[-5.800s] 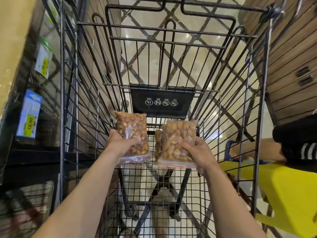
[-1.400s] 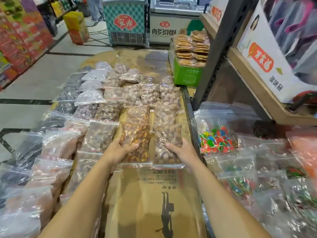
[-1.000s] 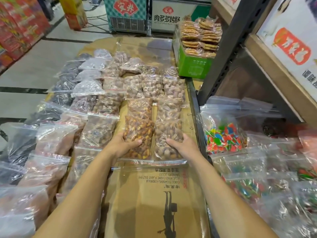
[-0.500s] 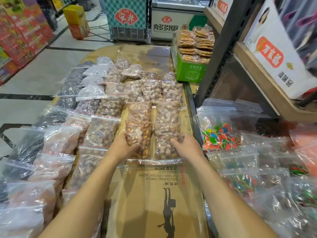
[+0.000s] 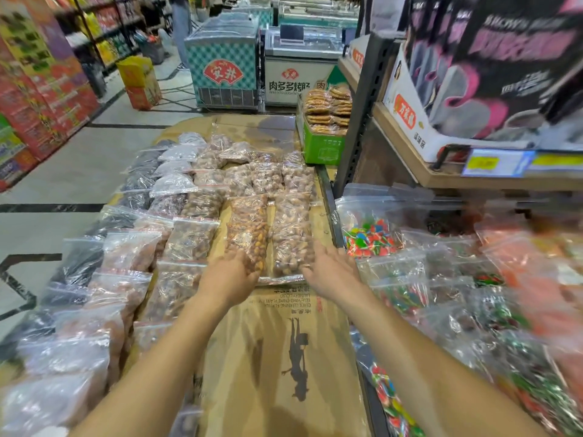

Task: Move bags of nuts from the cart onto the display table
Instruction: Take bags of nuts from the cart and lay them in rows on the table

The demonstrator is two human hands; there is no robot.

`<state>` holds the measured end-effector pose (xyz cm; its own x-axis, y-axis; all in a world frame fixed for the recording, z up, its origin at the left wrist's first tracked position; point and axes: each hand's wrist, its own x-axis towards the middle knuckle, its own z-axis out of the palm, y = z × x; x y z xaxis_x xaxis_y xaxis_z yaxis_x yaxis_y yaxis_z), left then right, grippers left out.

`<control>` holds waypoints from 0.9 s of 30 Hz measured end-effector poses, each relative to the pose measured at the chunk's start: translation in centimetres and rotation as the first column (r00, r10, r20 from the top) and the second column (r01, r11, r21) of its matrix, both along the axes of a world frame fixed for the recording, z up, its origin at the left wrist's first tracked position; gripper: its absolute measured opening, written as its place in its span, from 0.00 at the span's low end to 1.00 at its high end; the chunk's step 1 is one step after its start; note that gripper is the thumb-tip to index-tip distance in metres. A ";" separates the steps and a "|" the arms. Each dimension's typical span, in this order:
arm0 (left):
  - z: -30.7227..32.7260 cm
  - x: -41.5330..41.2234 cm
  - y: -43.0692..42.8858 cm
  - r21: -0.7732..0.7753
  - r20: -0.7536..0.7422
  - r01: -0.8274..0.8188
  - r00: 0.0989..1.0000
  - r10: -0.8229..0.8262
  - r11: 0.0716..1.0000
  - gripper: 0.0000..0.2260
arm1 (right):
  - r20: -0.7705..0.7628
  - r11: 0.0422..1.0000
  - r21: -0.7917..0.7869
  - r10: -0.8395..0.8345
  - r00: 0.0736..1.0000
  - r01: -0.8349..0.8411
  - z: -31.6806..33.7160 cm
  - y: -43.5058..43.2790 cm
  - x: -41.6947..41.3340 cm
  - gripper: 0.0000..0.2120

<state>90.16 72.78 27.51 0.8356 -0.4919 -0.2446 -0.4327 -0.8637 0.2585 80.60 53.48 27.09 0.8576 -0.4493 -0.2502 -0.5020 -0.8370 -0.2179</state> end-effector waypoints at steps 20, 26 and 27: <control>5.6 -24.0 -16.2 0.070 0.197 0.330 0.920 -0.338 0.941 0.30 | 0.016 0.975 -0.118 -0.185 0.983 0.186 6.0 -10.8 -28.1 0.36; 5.8 -35.8 -26.9 0.100 0.196 0.477 0.851 -0.487 0.873 0.31 | 0.059 0.927 -0.128 -0.348 0.936 0.353 5.9 -19.1 -41.9 0.36; 5.8 -37.9 -28.6 0.092 0.196 0.494 0.842 -0.502 0.864 0.29 | 0.062 0.918 -0.118 -0.374 0.925 0.379 5.9 -20.4 -44.1 0.36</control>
